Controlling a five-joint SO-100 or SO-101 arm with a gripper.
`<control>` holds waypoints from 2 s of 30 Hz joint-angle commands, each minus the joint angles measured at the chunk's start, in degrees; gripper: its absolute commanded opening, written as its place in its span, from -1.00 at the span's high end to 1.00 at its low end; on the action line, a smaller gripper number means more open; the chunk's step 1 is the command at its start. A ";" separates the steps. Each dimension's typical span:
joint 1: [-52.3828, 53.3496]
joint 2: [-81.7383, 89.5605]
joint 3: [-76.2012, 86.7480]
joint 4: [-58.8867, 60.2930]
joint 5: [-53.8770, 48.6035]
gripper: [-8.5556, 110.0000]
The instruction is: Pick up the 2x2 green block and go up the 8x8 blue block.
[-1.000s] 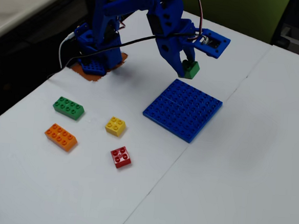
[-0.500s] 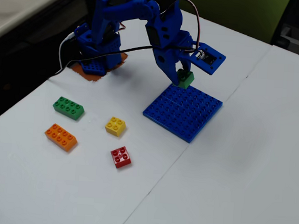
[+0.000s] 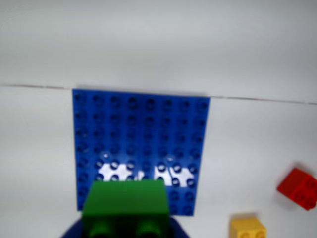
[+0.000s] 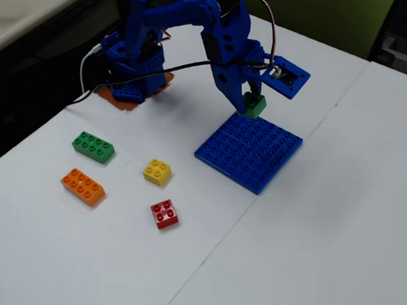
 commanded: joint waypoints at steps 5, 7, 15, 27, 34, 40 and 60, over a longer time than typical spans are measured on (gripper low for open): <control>-0.79 0.97 -0.26 0.00 -0.53 0.81; -0.88 0.79 -0.53 0.00 -0.53 0.81; -0.88 1.93 0.18 0.09 -0.53 0.81; -0.79 2.11 0.35 0.09 -0.88 0.81; -0.53 2.99 1.32 0.09 -1.41 0.81; -0.44 3.25 1.49 0.09 -1.49 0.81; -0.62 3.34 1.49 0.09 -1.58 0.81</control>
